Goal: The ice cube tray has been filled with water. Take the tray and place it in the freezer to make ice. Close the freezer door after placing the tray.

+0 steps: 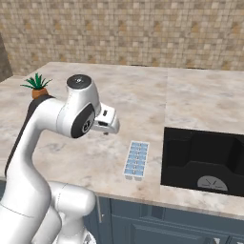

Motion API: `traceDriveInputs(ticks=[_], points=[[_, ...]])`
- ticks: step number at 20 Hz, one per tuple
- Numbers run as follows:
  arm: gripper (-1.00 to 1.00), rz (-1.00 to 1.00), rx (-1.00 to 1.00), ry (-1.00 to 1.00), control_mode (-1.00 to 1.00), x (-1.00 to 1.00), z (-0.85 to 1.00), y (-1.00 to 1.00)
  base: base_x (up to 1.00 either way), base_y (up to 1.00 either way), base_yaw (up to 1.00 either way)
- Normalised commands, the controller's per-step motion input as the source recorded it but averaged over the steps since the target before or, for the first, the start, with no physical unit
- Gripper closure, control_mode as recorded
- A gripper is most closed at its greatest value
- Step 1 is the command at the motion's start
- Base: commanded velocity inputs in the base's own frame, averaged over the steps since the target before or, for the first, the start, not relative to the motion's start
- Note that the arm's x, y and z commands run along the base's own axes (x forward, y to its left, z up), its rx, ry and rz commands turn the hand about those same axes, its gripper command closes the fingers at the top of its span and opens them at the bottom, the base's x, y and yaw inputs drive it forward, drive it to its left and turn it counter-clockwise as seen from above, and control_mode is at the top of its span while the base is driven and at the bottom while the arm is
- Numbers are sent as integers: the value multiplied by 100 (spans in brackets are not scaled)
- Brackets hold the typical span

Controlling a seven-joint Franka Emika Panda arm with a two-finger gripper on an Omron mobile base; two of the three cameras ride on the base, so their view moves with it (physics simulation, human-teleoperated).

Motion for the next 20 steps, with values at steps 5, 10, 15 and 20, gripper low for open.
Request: traceDriveInputs(ticks=[5,10,15,20], points=[[-100,0,5,0,-100,0,-9,-63,0,0,0],[-100,0,7,2,-100,0,-27,-64,0,0,0],[-100,-6,2,0,-100,0,-45,-50,0,0,0],[-100,-21,1,0,-100,3,-49,-33,0,0,0]])
